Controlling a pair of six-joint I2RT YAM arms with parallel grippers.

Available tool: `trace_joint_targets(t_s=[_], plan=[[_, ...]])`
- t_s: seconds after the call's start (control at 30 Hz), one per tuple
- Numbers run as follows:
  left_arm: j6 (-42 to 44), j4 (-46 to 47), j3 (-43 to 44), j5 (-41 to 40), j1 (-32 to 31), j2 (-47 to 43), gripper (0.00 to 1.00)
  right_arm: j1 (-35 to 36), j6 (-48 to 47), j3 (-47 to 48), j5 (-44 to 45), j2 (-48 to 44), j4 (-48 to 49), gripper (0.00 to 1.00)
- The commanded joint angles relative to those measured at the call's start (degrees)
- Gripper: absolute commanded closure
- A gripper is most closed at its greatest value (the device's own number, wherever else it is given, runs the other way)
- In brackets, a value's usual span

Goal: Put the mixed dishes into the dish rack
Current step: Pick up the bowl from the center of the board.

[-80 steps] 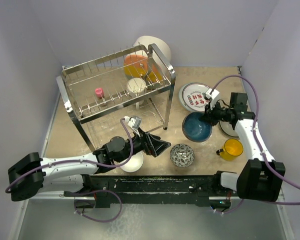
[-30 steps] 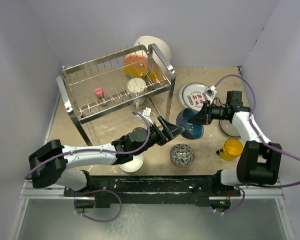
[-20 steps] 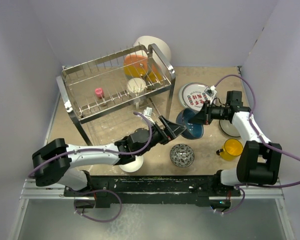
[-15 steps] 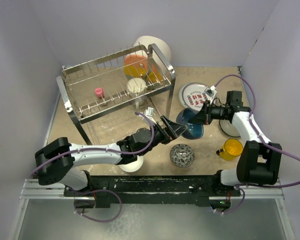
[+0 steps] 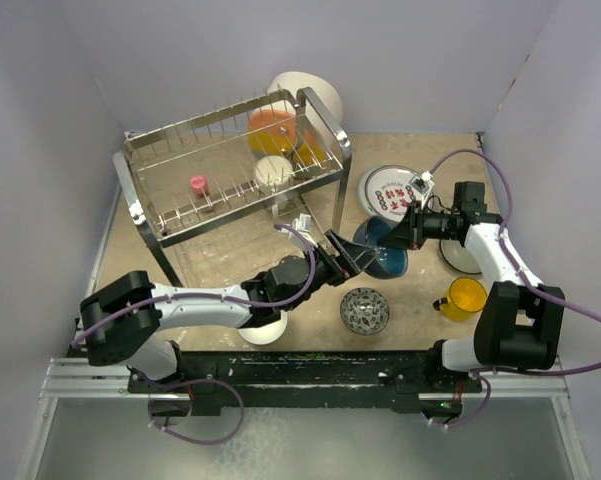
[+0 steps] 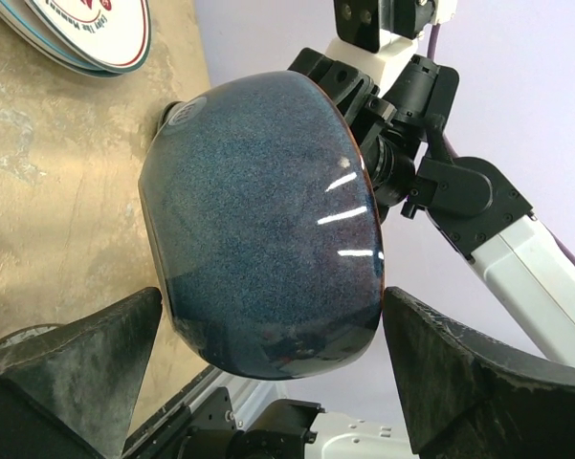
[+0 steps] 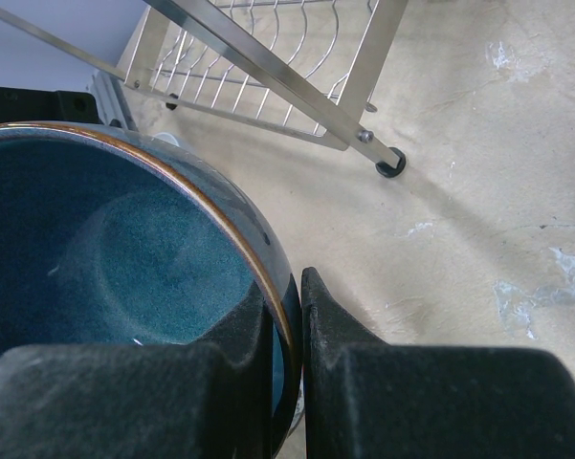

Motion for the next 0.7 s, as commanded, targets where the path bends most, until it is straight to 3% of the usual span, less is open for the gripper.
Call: trace_joint_targets(t_s=[0.0,0.2,0.57,0.67], plan=[[1.46,5.6,2.78,-0.36,-0.39,0.66,0.01,-0.25,1.66,1.33,-7.44,-1.84,-0.04,1.0],[0.91,7.12,3.32,0.37,-0.37,1.15,0.01,-0.25,1.31,1.33,-6.94,-1.78,-0.13,1.0],[0.11,5.3,3.78,0.83,-0.39,0.84,0.18,-0.25,-0.38,1.64,-3.71,-1.96,-0.56,1.0],[0.2,1.75,5.1,0.41,-0.46,0.97,0.15,-0.25,-0.96,1.59,-3.14,-2.13,-0.72,1.0]])
